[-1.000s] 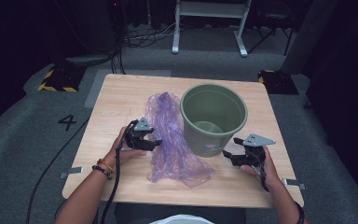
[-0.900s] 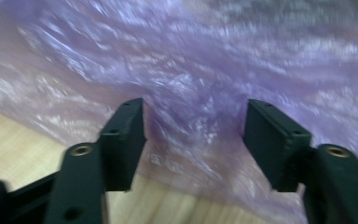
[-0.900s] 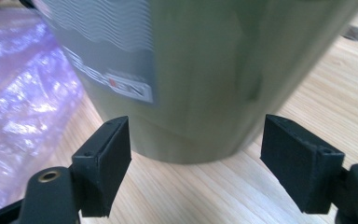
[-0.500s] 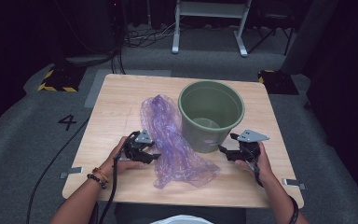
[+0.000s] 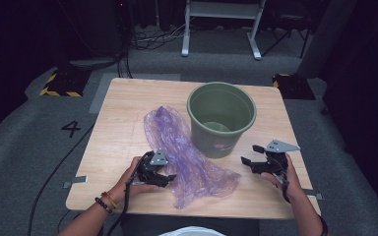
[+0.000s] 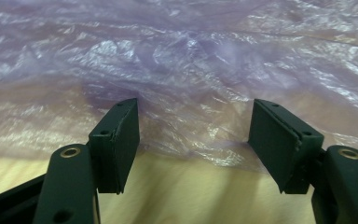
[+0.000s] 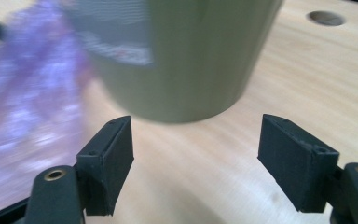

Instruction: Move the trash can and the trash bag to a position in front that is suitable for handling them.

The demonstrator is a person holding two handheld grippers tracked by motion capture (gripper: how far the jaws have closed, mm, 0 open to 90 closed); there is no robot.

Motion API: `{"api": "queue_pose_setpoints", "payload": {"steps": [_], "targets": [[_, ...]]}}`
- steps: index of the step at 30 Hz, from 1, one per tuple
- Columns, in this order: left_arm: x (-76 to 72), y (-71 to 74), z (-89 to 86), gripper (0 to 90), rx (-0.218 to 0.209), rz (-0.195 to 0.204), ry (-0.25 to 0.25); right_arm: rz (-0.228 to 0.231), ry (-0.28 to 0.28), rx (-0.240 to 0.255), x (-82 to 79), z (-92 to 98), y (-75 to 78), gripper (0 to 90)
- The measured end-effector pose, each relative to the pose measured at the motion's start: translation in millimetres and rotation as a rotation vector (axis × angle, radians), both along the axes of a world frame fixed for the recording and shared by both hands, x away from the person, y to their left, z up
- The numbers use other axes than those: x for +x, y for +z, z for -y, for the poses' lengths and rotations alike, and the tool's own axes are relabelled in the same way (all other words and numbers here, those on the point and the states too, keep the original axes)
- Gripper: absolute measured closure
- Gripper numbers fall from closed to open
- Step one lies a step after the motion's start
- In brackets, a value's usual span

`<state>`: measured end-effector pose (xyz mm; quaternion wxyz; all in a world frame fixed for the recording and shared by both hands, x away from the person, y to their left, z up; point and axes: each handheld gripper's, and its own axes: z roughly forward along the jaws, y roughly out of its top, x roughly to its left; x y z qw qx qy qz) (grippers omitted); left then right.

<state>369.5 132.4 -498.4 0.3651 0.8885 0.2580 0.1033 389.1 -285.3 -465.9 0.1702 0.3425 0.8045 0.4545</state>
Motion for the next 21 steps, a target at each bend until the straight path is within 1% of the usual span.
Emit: {"api": "queue_pose_setpoints", "payload": {"steps": [2,4,7,9,11,12,15,16,17,18,20,21], "targets": [[-3.8,0.0,5.9,33.7,-0.001,-0.001,0.005,-0.017,0.034,0.029,-10.2,2.6,1.4,26.1],[-7.9,0.2,11.9,33.7,0.002,-0.001,0.006,-0.017,0.076,0.038,-21.7,3.6,2.5,25.4],[-13.1,-0.5,19.4,33.7,-0.005,0.004,0.018,-0.028,0.110,0.054,-33.0,4.3,4.4,24.9],[-16.2,-1.3,23.8,33.7,-0.013,0.007,0.030,-0.022,0.131,0.038,-39.1,3.2,5.2,24.5],[-17.8,-1.8,28.8,33.7,-0.018,0.011,0.028,0.003,0.133,-0.009,-41.8,-0.4,4.0,24.4],[-18.1,-1.8,31.0,33.6,-0.017,0.010,0.031,0.017,0.125,-0.033,-40.5,-3.0,2.1,24.6],[-18.9,-2.1,36.6,31.6,-0.018,0.011,0.036,0.010,0.099,-0.036,-30.9,-6.0,-1.5,25.4],[-19.6,-2.2,38.7,30.7,-0.015,0.008,0.019,0.015,0.088,-0.041,-28.1,-6.8,-1.6,25.6],[-20.4,-2.1,39.8,27.6,-0.009,0.005,-0.008,0.029,0.066,-0.048,-23.5,-7.9,-0.7,25.7],[-21.3,-1.8,40.3,24.7,-0.006,0.001,-0.025,0.047,0.050,-0.049,-19.8,-8.6,1.0,26.0],[-22.2,0.8,37.1,20.0,-0.029,0.007,-0.066,0.082,0.037,-0.061,-12.9,-9.2,3.8,26.1],[-22.6,2.8,34.9,19.3,-0.039,0.021,-0.065,0.088,0.023,-0.062,-7.3,-9.3,5.2,26.4]]}}
